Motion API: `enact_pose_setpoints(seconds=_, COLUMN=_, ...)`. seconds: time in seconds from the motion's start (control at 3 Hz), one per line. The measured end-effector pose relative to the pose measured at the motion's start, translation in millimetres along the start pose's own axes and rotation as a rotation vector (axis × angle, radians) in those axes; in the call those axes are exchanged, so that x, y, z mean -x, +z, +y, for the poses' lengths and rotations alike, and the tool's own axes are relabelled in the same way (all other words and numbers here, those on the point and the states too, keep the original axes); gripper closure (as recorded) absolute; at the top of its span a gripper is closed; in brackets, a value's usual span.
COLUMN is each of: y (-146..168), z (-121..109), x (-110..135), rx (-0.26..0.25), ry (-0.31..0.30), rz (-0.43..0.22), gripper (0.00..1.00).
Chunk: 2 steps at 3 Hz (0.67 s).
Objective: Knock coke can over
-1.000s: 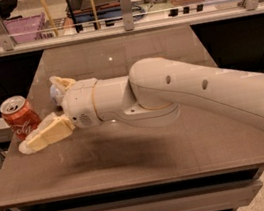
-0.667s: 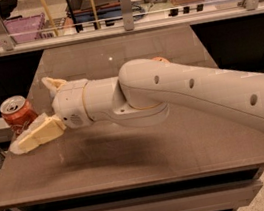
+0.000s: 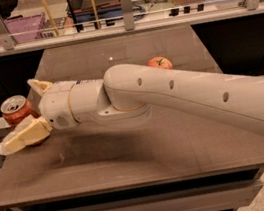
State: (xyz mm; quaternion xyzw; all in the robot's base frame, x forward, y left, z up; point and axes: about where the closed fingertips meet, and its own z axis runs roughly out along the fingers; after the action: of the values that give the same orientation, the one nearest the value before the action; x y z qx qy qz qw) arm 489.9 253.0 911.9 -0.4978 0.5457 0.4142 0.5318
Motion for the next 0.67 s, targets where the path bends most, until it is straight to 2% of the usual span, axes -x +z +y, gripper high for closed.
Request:
enact_pose_setpoints(seconds=0.33, y=13.8, z=-2.5, x=-2.2, rx=0.012, ry=0.000, rz=-0.021, gripper=0.00)
enact_pose_setpoints(seconds=0.67, y=14.5, z=-0.9, x=-1.1, rx=0.015, ry=-0.002, rz=-0.021, gripper=0.18)
